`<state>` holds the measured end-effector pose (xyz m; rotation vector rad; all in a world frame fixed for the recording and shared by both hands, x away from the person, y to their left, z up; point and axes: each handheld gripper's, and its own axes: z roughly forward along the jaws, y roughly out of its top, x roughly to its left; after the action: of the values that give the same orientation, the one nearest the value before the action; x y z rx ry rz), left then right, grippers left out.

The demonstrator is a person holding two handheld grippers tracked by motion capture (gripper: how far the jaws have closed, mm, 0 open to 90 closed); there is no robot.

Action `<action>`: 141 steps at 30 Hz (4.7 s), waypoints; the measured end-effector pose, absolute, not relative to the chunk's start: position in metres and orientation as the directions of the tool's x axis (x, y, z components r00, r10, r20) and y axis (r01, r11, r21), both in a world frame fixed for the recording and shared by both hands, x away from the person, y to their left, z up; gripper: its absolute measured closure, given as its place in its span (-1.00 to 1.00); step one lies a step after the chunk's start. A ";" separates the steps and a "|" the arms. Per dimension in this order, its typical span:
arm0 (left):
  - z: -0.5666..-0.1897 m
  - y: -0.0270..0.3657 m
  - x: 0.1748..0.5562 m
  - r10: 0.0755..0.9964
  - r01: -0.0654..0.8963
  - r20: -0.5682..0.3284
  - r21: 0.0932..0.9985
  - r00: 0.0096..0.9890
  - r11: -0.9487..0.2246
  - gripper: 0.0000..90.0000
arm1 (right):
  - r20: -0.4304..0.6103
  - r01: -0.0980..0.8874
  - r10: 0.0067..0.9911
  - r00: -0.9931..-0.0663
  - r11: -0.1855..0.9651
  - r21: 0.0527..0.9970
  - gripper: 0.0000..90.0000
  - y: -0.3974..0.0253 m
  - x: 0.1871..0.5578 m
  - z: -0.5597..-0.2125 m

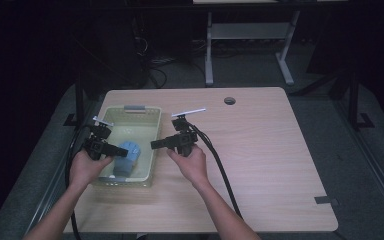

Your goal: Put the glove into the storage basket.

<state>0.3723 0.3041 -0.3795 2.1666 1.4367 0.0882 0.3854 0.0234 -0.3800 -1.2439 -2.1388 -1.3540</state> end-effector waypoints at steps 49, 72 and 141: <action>-0.353 0.238 0.351 0.744 0.714 -0.329 0.644 0.581 -0.273 -0.08 | 0.642 0.806 0.570 -0.513 0.064 0.588 0.15 -0.077 0.379 -0.374; -0.353 0.203 0.346 0.670 0.690 -0.382 0.671 0.636 -0.272 -0.19 | 0.648 0.811 0.601 -0.467 0.000 0.585 0.03 -0.126 0.371 -0.379; -0.387 0.115 0.324 0.520 0.642 -0.419 0.663 0.744 -0.385 -0.50 | 0.672 0.826 0.660 -0.336 -0.136 0.547 -0.21 -0.233 0.339 -0.410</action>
<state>0.3239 0.1146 -0.3868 2.0686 0.8743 -0.1770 0.3389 -0.2330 -0.4098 -1.7009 -1.9451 -1.4702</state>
